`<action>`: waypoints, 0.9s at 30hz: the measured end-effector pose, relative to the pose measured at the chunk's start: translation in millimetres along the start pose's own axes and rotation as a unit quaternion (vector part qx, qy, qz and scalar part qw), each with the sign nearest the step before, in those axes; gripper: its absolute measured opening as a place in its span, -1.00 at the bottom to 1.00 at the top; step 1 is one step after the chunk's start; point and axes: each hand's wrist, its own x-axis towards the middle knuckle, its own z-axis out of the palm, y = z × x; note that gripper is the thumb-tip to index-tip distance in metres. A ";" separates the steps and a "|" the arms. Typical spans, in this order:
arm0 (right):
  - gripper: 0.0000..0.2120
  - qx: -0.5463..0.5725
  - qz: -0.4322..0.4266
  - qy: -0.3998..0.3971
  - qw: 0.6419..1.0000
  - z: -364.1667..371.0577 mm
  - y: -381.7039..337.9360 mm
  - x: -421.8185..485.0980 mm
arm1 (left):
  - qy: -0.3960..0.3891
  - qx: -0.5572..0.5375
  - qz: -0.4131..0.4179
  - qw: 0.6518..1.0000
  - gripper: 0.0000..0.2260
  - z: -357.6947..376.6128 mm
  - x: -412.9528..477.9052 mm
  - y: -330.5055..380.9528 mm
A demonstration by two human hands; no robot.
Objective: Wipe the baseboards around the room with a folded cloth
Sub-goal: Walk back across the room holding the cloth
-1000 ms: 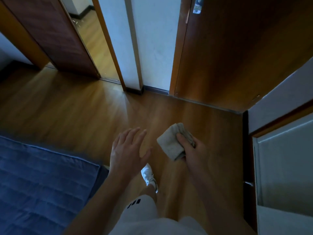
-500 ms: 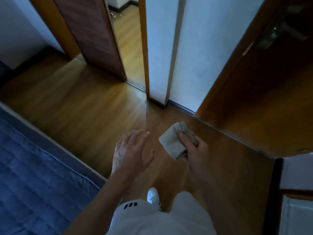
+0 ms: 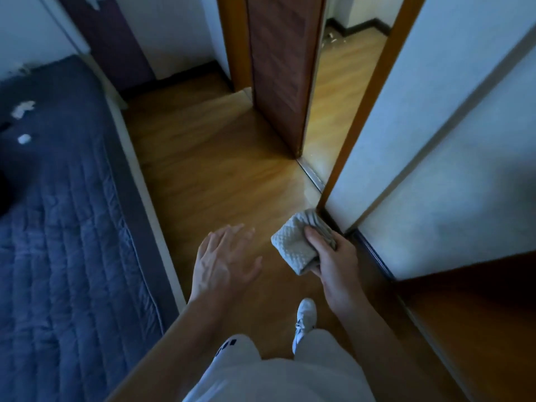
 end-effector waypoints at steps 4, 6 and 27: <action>-0.88 -0.012 0.018 -0.066 0.998 6.0 -39.0 57.8 | 0.011 0.003 -0.077 0.997 -0.48 -2.6 34.9 14.9; -0.83 -0.025 0.023 -0.089 0.995 11.3 -49.9 80.6 | 0.012 0.003 -0.107 0.994 -0.48 -5.9 50.0 18.3; -0.76 -0.093 0.061 -0.222 0.969 236.2 -77.4 258.0 | 0.055 0.013 -0.258 0.964 -0.50 -22.1 215.0 -138.8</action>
